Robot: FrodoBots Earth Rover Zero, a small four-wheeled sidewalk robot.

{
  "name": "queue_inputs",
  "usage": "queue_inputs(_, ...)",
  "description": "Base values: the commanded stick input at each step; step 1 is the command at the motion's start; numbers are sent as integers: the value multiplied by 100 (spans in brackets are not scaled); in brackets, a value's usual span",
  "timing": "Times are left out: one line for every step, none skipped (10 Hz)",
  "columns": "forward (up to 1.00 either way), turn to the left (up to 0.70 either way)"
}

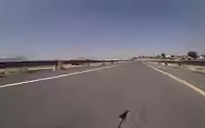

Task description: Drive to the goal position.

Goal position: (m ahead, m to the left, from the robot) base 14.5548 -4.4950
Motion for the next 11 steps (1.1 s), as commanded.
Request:
queue_inputs(100, -41)
queue_inputs(100, -26)
queue_inputs(100, -10)
queue_inputs(100, -1)
queue_inputs(100, -1)
queue_inputs(100, -1)
queue_inputs(100, -1)
queue_inputs(100, -1)
queue_inputs(100, -1)
queue_inputs(100, -1)
queue_inputs(100, -1)
